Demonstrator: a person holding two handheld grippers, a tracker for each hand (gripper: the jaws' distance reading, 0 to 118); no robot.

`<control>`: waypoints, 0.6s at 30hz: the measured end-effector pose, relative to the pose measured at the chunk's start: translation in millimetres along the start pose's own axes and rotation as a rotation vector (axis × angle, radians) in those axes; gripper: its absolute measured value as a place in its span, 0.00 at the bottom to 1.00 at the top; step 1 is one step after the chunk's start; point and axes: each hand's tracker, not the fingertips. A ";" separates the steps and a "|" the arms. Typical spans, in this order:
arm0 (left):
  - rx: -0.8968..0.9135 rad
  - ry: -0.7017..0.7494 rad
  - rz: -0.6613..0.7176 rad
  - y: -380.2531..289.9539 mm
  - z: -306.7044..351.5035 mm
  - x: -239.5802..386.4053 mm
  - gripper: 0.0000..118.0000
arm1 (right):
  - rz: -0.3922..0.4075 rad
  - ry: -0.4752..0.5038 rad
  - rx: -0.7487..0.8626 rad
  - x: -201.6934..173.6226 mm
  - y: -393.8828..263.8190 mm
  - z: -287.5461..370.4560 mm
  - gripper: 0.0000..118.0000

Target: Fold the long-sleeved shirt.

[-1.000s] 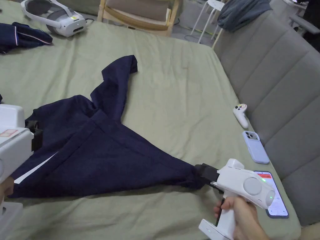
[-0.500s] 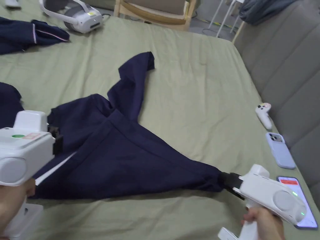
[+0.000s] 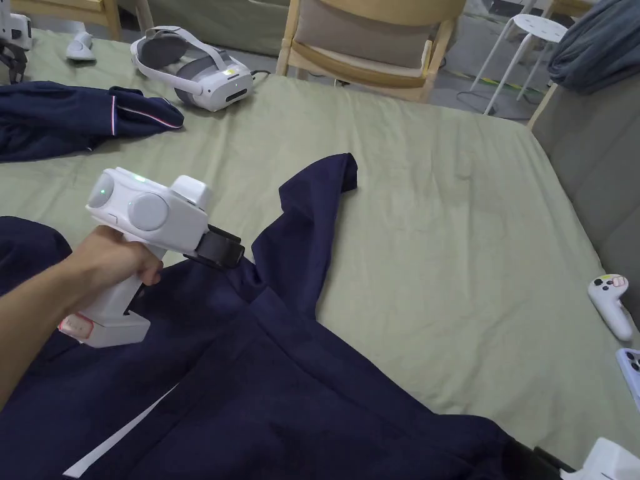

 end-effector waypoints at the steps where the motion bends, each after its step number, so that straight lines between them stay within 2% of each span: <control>1: -0.013 -0.031 -0.044 1.9 -14.6 -0.7 0.88 | 0.002 0.001 -0.003 -0.3 -1.1 -0.3 0.01; 4: -0.074 -0.093 -0.060 10.0 -34.7 -0.6 0.84 | 0.022 0.005 -0.017 -2.0 -0.8 -5.1 0.01; 8: -0.088 0.001 -0.124 12.0 -47.2 -0.9 0.83 | 0.037 0.007 -0.025 -4.5 -2.2 -8.7 0.01; 9: -0.093 0.000 -0.122 10.0 -53.0 -2.6 0.77 | 0.031 0.009 -0.025 -4.7 -2.0 -9.0 0.01; 11: -0.107 -0.081 -0.091 7.5 -55.7 -2.4 0.49 | 0.027 0.009 -0.024 -5.3 -1.8 -10.9 0.01; 13: -0.101 -0.064 -0.090 3.5 -51.3 0.0 0.39 | 0.029 0.016 -0.025 -7.6 0.6 -8.2 0.01; 15: -0.092 -0.113 -0.008 4.0 -43.6 -5.1 0.11 | 0.026 0.017 -0.018 -9.9 1.7 -7.3 0.01; 18: -0.035 -0.130 0.050 -3.5 -29.0 -14.2 0.09 | 0.030 0.029 0.000 -10.8 3.8 0.0 0.01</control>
